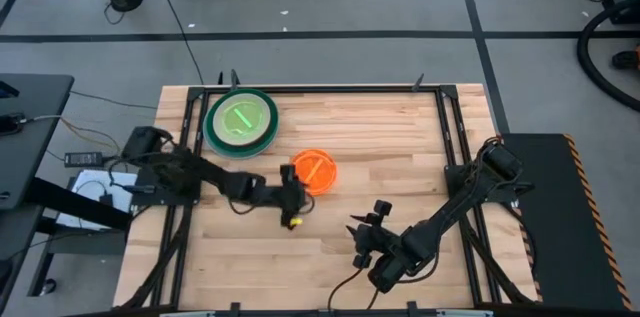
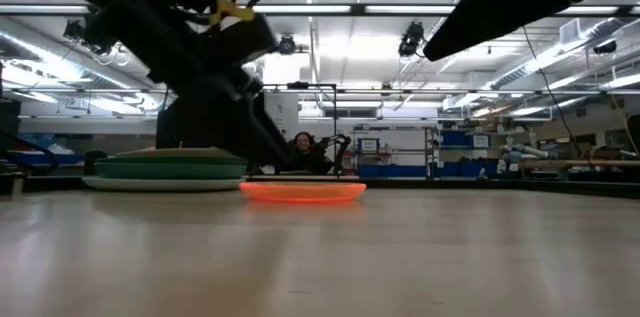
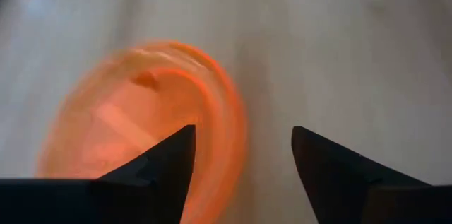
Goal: Stack plastic plates
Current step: Stack the light orange plates on top of the light green plate
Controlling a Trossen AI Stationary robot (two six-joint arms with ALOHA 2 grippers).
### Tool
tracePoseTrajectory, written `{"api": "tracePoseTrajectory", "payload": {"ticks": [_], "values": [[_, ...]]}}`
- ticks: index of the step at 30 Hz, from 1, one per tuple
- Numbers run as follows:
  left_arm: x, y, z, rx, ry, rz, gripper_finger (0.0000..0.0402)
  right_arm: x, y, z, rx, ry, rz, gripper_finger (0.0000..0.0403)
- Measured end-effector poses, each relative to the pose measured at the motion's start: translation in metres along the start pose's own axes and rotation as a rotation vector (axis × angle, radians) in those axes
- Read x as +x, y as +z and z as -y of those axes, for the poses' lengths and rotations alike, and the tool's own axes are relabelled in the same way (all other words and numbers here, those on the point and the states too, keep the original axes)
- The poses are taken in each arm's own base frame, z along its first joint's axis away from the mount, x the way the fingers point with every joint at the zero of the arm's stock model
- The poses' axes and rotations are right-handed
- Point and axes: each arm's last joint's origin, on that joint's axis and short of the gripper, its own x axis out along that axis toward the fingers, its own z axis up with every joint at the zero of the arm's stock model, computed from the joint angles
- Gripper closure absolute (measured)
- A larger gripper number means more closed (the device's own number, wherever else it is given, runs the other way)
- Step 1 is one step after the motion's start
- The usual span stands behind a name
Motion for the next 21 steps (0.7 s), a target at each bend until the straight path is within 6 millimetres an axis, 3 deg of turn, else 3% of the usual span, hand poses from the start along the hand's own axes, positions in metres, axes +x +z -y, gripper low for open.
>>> {"api": "tracePoseTrajectory", "payload": {"ticks": [7, 13, 21], "values": [[0.029, -0.019, 0.006, 0.027, 0.061, -0.032, 0.0147, 0.0, 0.001, 0.0, -0.021, -0.008, 0.016, 0.0253], [0.036, -0.021, 0.002, -0.022, 0.137, -0.023, 0.0161, 0.001, 0.001, -0.001, -0.04, -0.009, 0.02, 0.0253], [0.046, -0.023, -0.02, -0.235, 0.091, -0.02, 0.0225, 0.002, 0.004, -0.001, -0.036, -0.006, 0.026, 0.0254]]}}
